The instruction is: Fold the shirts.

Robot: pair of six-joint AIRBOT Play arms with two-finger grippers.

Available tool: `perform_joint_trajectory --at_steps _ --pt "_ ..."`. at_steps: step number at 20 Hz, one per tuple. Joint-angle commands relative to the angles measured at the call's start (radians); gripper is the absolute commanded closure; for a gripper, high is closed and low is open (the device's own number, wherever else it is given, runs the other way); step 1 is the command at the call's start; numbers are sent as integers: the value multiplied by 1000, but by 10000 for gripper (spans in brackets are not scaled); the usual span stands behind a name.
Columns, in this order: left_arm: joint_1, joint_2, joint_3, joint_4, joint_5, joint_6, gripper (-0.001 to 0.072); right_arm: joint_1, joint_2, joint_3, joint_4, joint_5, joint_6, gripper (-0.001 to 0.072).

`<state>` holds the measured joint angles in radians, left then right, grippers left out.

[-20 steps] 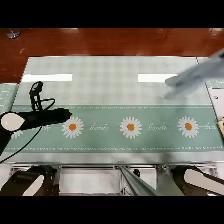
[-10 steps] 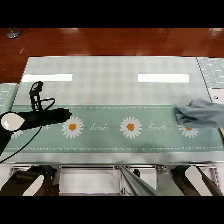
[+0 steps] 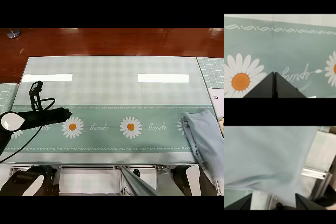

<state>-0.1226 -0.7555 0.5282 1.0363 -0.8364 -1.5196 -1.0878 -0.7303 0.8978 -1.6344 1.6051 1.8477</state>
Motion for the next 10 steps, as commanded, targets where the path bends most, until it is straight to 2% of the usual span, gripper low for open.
perform_joint_trajectory --at_steps 1,2,3,5,6,8,10 --pt "18 -8 43 3 5 13 685 -25 -24 62 182 -114 -40 96" --pt "31 -18 87 3 -1 20 686 -24 -60 127 311 -151 -56 108" --pt "49 -37 153 3 -13 35 686 -3 -108 202 455 -183 -89 187" --pt "77 -101 328 3 -48 53 686 133 -210 369 663 -235 -170 477" --pt "81 -151 449 3 -82 54 686 257 -270 470 723 -258 -218 683" --pt "66 -266 702 3 -164 54 686 554 -377 646 702 -310 -250 680" --pt "35 -349 873 4 -233 54 687 860 -454 719 596 -369 -264 679"
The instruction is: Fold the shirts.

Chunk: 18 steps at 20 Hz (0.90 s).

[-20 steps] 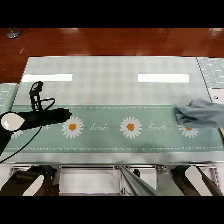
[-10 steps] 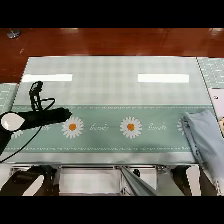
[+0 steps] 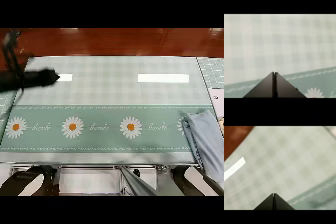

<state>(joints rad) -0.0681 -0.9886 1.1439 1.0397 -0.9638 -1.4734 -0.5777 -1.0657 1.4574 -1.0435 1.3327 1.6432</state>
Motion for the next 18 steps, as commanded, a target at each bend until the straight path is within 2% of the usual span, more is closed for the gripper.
perform_joint_trajectory --at_steps 1,3,5,6,9,18 --pt "-42 -138 289 0 -129 19 687 500 -153 159 -83 -113 -59 680" --pt "-95 -143 225 83 -129 -8 687 763 -238 122 -331 -105 -33 680" --pt "-124 -145 68 212 -111 -92 686 918 -324 27 -581 -107 109 680" --pt "-120 -147 -13 255 -106 -117 687 943 -361 -18 -647 -106 185 681" --pt "-74 -167 -160 277 -68 -148 686 900 -448 -91 -674 -64 252 680" --pt "-38 -193 -119 277 -71 -148 685 836 -458 -87 -667 21 260 680"
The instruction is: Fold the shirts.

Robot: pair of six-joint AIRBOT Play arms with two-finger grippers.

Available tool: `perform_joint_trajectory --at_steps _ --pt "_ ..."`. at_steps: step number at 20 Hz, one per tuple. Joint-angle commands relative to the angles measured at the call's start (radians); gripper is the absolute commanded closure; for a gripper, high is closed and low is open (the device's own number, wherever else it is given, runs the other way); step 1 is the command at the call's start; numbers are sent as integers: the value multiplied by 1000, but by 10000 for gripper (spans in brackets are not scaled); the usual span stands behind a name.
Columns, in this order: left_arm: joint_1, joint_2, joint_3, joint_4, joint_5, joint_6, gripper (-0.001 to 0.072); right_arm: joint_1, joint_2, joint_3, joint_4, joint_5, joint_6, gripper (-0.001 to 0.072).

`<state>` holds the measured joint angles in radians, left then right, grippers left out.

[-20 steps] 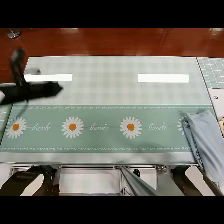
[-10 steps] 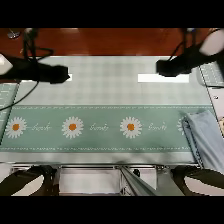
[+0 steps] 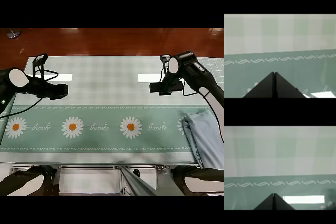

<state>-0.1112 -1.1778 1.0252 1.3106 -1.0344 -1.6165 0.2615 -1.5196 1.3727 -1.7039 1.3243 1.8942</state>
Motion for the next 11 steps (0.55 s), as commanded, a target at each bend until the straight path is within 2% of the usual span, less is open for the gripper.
perform_joint_trajectory --at_steps 1,11 --pt "5 -5 -1 6 0 -4 685 -3 -4 -3 -7 30 9 680" --pt "5 -14 -1 6 5 -4 685 -3 -4 -3 -6 30 9 679"
